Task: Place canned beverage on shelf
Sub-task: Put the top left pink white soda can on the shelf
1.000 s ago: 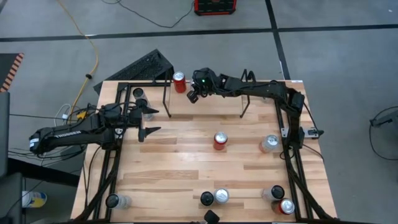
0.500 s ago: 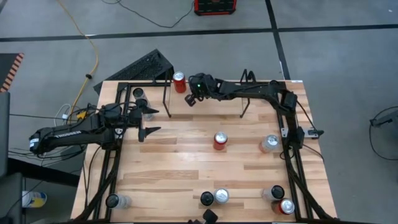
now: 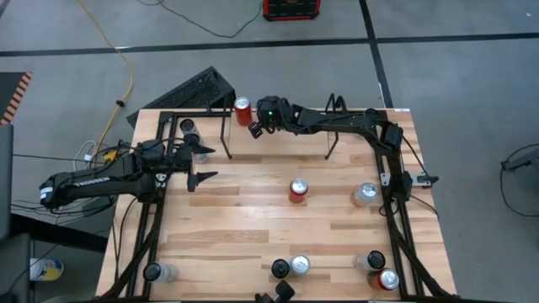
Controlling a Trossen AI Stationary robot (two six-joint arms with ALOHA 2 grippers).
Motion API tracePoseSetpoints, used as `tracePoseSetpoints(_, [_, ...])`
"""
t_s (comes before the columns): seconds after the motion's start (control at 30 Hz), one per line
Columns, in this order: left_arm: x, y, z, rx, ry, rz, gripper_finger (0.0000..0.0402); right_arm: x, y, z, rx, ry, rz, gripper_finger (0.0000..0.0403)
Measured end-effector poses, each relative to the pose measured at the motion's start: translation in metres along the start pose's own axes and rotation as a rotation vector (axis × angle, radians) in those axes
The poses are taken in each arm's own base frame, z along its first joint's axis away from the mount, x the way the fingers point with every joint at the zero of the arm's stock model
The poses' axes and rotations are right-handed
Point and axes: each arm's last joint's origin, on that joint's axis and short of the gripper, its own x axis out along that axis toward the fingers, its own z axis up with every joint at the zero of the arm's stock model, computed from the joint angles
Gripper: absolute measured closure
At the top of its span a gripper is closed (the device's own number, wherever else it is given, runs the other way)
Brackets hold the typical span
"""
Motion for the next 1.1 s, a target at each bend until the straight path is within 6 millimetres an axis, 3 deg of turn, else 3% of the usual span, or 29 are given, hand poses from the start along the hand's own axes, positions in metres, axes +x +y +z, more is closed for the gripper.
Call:
tracePoseSetpoints(0.4, [0.000, 0.000, 0.000, -0.002, 0.004, -0.002, 0.0033, -0.004, 0.008, -0.012, -0.070, 0.092, 0.000, 0.0382])
tracePoseSetpoints(0.57, [0.000, 0.000, 0.000, -0.001, 0.004, -0.002, 0.0033, -0.015, 0.014, -0.012, -0.119, 0.122, 0.013, 0.0382])
tracePoseSetpoints(0.7, [0.000, 0.000, 0.000, -0.001, 0.003, -0.003, 0.0033, -0.015, 0.006, -0.017, -0.134, 0.193, -0.016, 0.0382])
tracePoseSetpoints(1.1, [0.000, 0.000, 0.000, -0.001, 0.004, -0.003, 0.0033, -0.009, -0.007, -0.006, -0.091, 0.128, -0.021, 0.0382])
